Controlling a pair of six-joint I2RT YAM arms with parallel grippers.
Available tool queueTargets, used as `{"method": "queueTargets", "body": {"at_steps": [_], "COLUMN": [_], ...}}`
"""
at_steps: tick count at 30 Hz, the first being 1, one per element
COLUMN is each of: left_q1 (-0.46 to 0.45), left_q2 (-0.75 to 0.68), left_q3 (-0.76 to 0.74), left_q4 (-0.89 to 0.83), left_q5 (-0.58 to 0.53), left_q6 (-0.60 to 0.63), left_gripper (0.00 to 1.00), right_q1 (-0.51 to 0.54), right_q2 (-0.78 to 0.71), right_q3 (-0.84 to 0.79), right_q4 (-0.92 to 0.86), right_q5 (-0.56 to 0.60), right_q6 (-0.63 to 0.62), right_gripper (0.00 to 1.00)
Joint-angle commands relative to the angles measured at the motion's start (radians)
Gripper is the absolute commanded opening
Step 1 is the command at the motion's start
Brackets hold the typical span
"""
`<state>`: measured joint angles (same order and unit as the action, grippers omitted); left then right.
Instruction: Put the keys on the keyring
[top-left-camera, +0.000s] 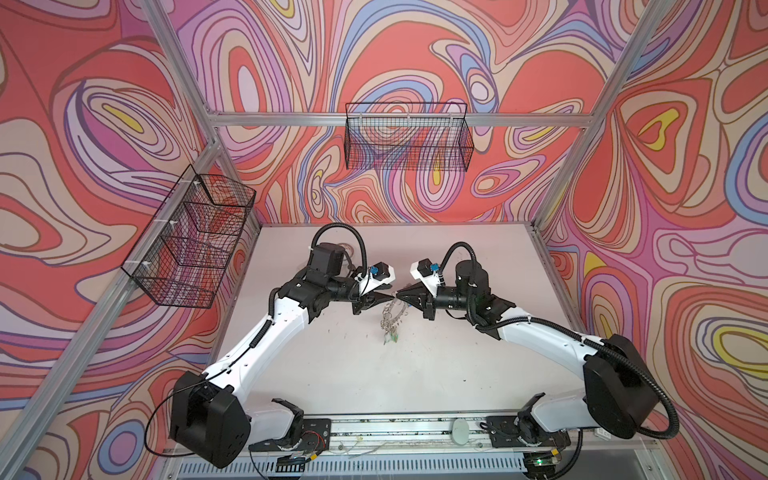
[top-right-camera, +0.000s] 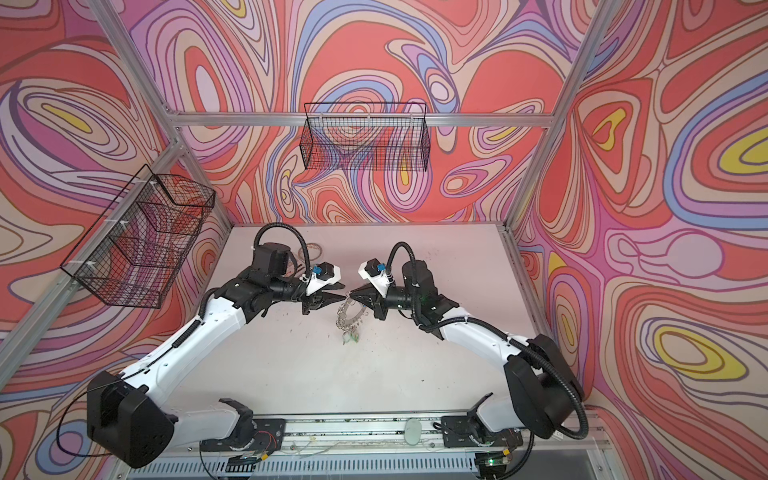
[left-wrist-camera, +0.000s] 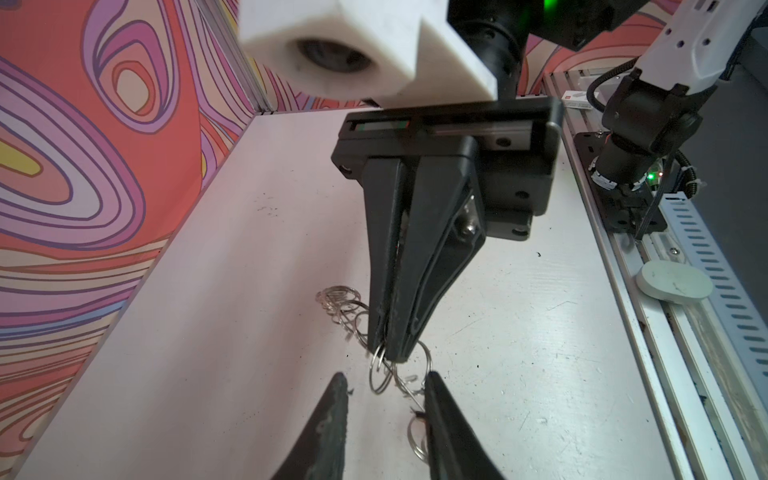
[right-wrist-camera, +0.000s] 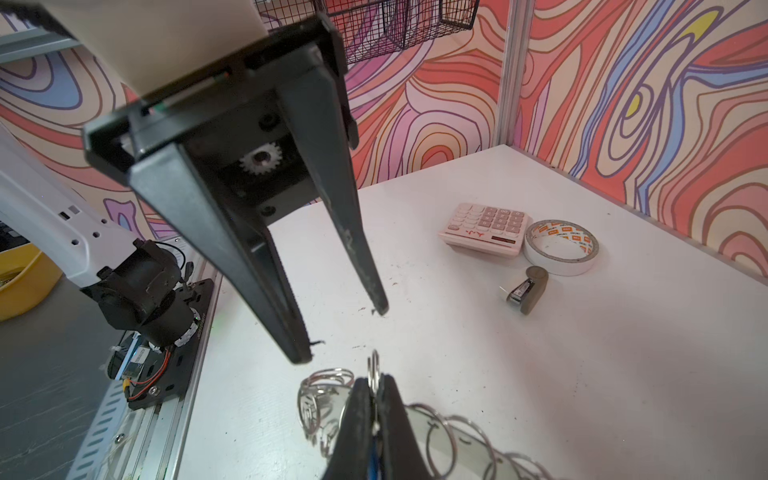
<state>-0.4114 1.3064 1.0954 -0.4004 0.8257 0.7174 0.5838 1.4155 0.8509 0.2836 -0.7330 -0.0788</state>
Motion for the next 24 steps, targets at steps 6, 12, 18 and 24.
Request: {"method": "queueTargets", "body": {"at_steps": [6,12,18,24], "left_q1": [-0.015,-0.023,-0.033,-0.05], "left_q2": [0.051,0.058,0.063,0.082], "left_q3": [0.053,0.057,0.061,0.066], "left_q4": [-0.054,-0.047,-0.047,-0.046], "left_q5": [-0.008,-0.026,-0.024,-0.03], "left_q6": [0.076,0.077,0.077,0.069], "left_gripper": [0.26,0.22,0.16,0.04], "right_q1": [0.007,0.007,0.011,0.013], "right_q2": [-0.038,-0.036,-0.035,-0.035], "right_q3": [0.007,0.008,0.008,0.011], "right_q4": [0.025,0.022,0.018,0.013], "right_q5": [-0.02,-0.025,-0.029,-0.032], "right_q6": [-0.036,-0.037,-0.036,-0.04], "right_gripper": [0.0,0.0,0.0,0.0]}}
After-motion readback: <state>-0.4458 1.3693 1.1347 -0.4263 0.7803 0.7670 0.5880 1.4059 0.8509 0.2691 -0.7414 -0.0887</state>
